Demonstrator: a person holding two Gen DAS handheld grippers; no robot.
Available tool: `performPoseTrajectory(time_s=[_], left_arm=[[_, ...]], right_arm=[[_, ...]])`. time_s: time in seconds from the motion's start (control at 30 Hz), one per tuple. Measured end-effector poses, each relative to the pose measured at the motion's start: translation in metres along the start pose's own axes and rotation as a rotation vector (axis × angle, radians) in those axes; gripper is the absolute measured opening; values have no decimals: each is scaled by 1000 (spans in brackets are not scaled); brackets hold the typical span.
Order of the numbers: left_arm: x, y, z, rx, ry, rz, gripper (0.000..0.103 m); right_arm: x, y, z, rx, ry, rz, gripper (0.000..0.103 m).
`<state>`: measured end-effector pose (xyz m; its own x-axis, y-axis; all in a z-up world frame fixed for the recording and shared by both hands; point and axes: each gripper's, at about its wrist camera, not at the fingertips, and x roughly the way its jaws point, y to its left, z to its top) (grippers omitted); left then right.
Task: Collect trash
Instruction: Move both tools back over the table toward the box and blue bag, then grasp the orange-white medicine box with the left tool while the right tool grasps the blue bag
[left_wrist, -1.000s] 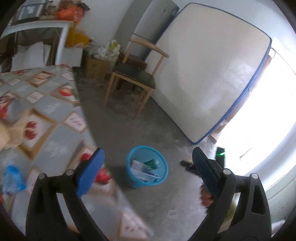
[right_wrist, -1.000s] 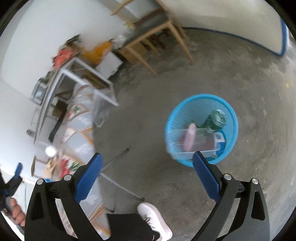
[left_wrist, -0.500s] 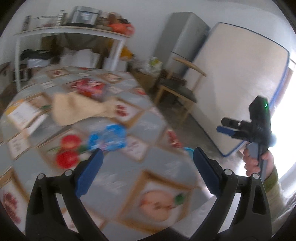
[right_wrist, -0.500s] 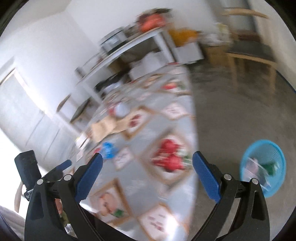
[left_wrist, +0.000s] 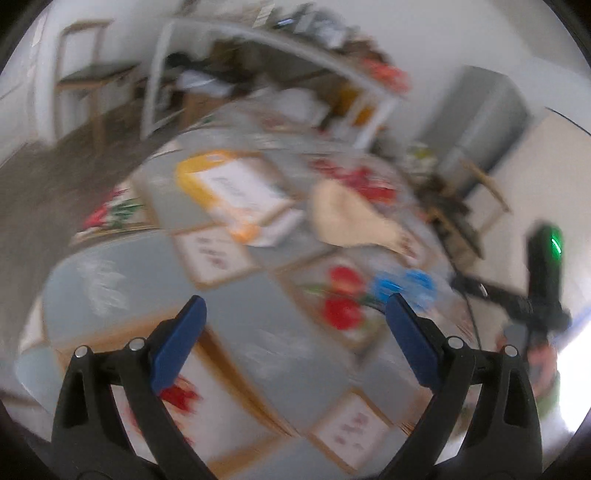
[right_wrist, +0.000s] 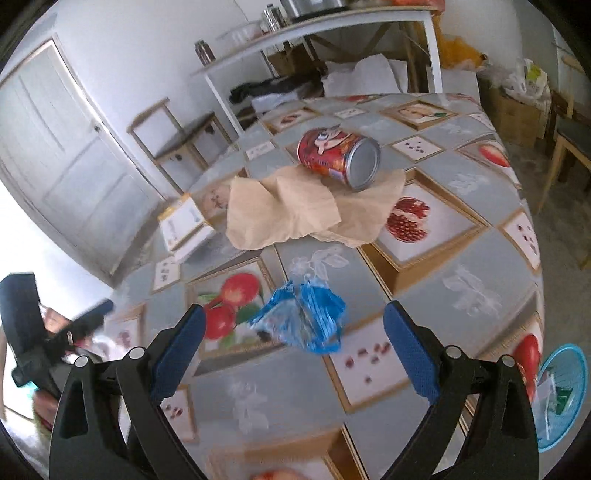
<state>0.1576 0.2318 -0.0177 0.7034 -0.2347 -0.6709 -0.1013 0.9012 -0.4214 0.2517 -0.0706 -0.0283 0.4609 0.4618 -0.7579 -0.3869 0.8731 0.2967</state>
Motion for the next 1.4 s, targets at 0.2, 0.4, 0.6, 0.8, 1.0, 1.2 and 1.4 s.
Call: performPoseTrajectory(time_s=[0.2,0.4,0.6,0.8,1.0,1.2,1.4], left_arm=[[49,45,63,-200,113,52,94],[116,57,109,-310,255,149,94],[147,40,124,-277,258,288,94],[168,22,123,-94,250,436,93],[153,9,106,74,256,391,78],[122,-6,63,203,299,306,67],[73,-21,5,254,321,185,67]], right_arm=[[28,5,2,-4,40,-69,85],[31,5,2,-6,30,-90,85],[29,1,-1,-2,14,-93,85],[32,-2,-5,-2,11,-81,78],[33,-9,-9,10,31,-40,46],[20,-10,-23,10,55,13,30],[-8,-5,-60,-4,90,30,28]])
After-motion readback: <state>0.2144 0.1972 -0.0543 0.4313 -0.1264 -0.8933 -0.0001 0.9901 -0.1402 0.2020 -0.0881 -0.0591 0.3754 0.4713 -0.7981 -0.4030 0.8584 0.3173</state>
